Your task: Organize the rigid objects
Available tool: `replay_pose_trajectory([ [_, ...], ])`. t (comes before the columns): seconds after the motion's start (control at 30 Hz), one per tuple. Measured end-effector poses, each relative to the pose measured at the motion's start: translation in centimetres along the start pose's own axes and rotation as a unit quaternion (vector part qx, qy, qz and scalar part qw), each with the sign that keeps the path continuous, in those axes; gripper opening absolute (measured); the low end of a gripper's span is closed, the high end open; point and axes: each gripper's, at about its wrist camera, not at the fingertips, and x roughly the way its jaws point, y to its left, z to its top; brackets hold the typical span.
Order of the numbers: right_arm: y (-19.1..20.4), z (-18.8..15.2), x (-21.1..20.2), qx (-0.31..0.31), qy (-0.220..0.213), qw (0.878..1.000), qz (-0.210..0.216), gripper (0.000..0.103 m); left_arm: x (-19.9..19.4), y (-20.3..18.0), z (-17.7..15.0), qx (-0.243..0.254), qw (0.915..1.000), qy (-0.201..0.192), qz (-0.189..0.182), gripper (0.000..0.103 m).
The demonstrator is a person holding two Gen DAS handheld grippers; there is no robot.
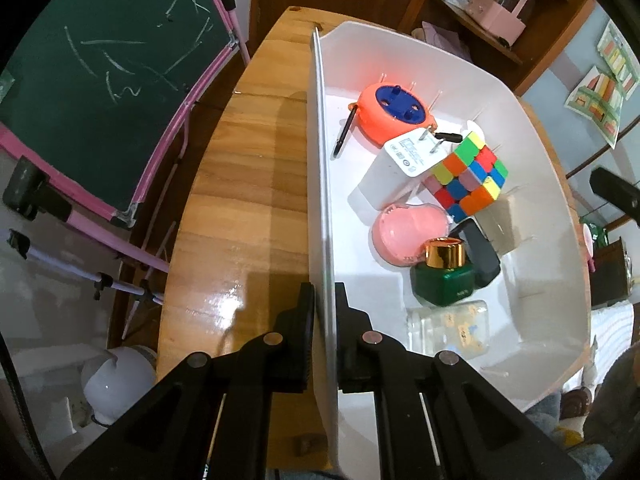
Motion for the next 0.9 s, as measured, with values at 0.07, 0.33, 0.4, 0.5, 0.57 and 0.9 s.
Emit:
replay_pose_trajectory([
  [0.07,-0.2,-0.6,-0.7,0.004,0.000,1.000,0.006,0.065,-0.8,-0.1,-0.3,0.000,1.0000,-0.005,0.002,0.009],
  [0.33,-0.9,-3.7,-2.3,0.022,0.019,0.999,0.020,0.065,-4.6,-1.2,-2.2,0.007,0.9991,-0.039,0.014,0.011],
  [0.4,-1.2,-4.6,-2.8,0.030,0.023,0.999,0.024,0.065,-5.8,-1.7,-2.6,0.012,0.9988,-0.047,0.007,0.011],
  [0.5,-1.8,-6.0,-3.9,0.048,0.022,0.998,0.032,0.065,-7.4,-2.7,-2.7,0.024,0.9978,-0.061,0.002,0.011],
  [0.57,-2.3,-7.0,-4.7,0.060,0.020,0.997,0.032,0.065,-8.7,-3.7,-2.7,0.034,0.9969,-0.071,-0.004,0.011],
  [0.9,-5.3,-10.0,-10.6,0.083,-0.022,0.996,-0.029,0.065,-13.8,-9.6,-2.4,0.083,0.9872,-0.129,-0.044,0.060],
])
